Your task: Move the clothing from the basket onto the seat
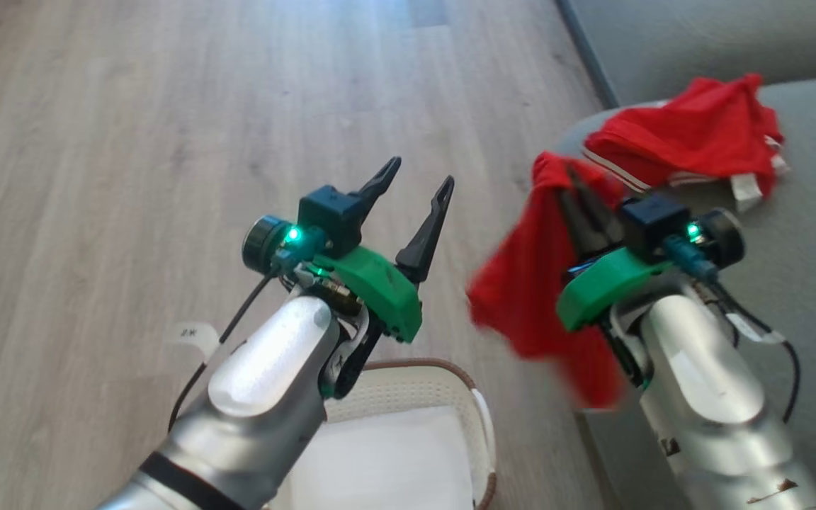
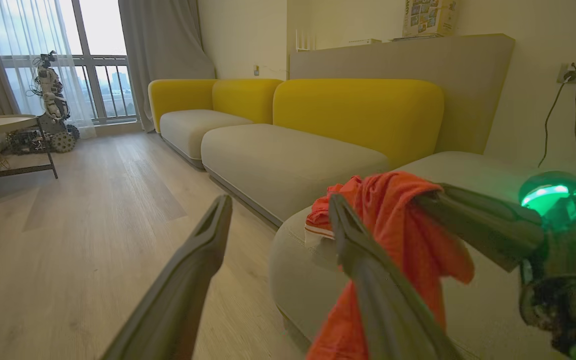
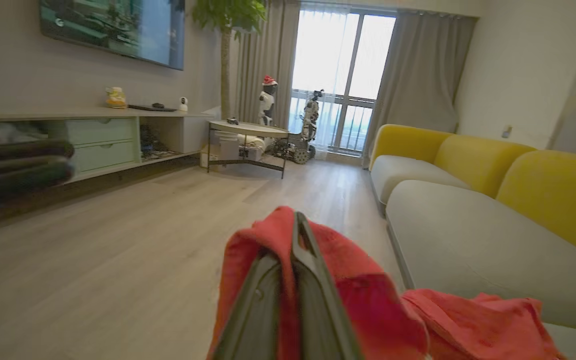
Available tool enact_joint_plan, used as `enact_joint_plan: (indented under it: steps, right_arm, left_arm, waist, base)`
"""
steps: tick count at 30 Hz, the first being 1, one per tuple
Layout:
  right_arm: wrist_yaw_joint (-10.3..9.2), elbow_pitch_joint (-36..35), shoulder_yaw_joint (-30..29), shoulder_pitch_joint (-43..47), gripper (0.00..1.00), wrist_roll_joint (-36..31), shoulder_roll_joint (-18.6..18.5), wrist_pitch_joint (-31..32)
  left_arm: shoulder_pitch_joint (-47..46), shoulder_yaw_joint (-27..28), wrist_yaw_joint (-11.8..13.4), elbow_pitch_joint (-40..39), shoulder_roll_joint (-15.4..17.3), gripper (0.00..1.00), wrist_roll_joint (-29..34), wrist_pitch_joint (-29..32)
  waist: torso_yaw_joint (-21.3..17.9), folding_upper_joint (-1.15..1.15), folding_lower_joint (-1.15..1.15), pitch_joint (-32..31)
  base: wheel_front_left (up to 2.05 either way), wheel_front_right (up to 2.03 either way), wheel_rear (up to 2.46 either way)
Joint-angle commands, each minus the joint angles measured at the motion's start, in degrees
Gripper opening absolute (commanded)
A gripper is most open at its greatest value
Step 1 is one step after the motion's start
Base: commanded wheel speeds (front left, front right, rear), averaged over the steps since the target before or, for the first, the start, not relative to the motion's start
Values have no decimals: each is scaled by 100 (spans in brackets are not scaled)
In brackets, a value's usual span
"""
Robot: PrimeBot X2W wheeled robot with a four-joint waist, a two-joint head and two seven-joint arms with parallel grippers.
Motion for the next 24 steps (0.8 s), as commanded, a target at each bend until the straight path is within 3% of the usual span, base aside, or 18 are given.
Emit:
enact_joint_plan:
  steps: [1,9,16,24]
  right_arm:
    - [-2,-321,-100,-313,0,-155,69,-37]
    - [-2,-823,-681,-105,0,-540,-1,-37]
    - [-2,-1093,-845,-102,0,-603,-47,-37]
    - [-2,-1184,-888,-140,0,-564,-66,-37]
  left_arm:
    - [-177,181,-15,-104,123,100,-24,-85]
    - [68,66,10,-53,127,100,40,-169]
    - [190,25,37,-145,59,100,87,-223]
    - [239,-16,12,-170,-7,100,135,-245]
  waist:
    - [-268,0,0,61]
    - [-1141,0,0,229]
    - [-1865,0,0,466]
    - [-2237,0,0,682]
  base:
    - [0,0,0]
    - [0,0,0]
    - [0,0,0]
    - [0,0,0]
